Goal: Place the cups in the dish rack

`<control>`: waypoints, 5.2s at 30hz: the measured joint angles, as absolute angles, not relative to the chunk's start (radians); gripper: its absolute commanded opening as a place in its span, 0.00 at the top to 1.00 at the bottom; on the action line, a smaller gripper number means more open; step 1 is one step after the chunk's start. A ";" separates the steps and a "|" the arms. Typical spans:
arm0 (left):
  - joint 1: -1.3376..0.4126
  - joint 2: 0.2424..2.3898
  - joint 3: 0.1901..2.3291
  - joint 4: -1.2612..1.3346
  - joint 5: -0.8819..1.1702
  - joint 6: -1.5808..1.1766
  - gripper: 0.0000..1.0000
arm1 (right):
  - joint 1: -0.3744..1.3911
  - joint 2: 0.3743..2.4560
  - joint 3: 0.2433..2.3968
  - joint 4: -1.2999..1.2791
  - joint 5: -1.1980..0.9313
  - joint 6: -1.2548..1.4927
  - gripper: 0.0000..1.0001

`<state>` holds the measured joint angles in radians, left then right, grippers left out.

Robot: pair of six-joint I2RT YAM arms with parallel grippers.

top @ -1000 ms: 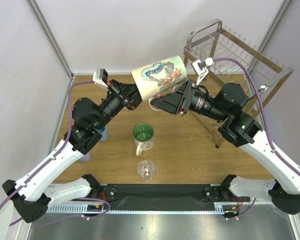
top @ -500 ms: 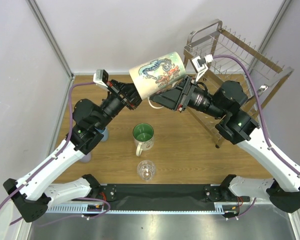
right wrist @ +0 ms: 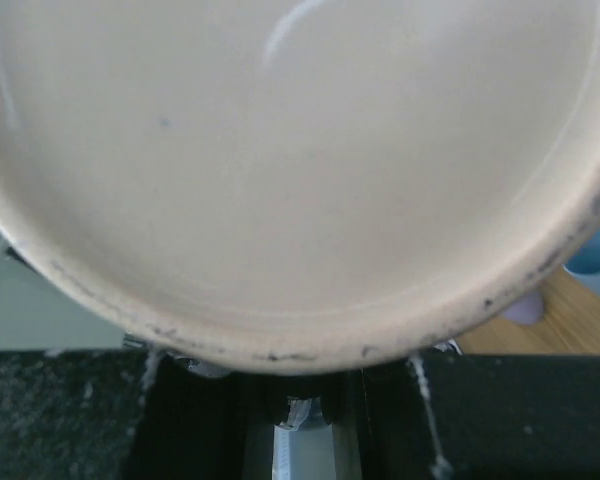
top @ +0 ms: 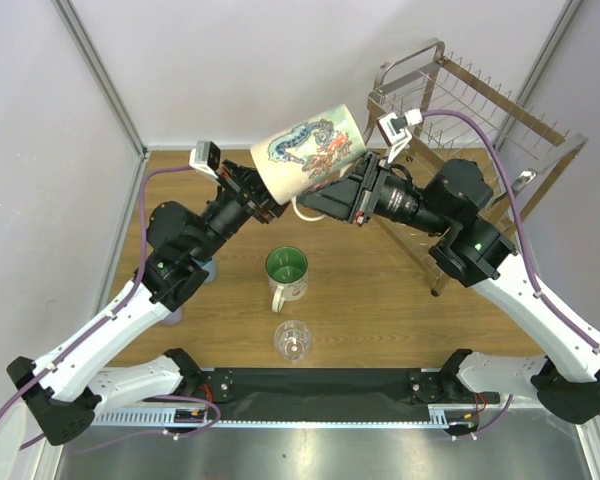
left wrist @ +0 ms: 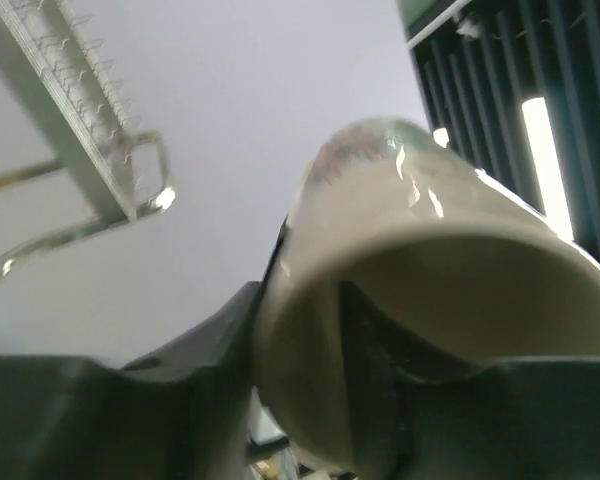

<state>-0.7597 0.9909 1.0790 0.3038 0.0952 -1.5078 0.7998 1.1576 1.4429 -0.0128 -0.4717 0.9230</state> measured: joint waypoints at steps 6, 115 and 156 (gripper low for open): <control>-0.705 0.876 0.988 0.136 0.109 -1.452 0.15 | 0.756 1.158 1.446 -0.178 -0.441 0.860 1.00; -0.453 0.929 1.240 -0.833 0.196 -0.495 0.11 | 0.191 2.032 2.517 -0.889 0.309 0.123 0.76; -0.438 1.004 1.208 -0.874 0.250 -0.543 0.16 | 0.224 1.630 2.386 -1.065 0.181 0.288 0.18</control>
<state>-0.4381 1.0042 1.2083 -0.8742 0.2501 -0.5426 0.2245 1.6299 2.3856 -1.0645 0.1810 0.2882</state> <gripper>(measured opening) 0.876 0.820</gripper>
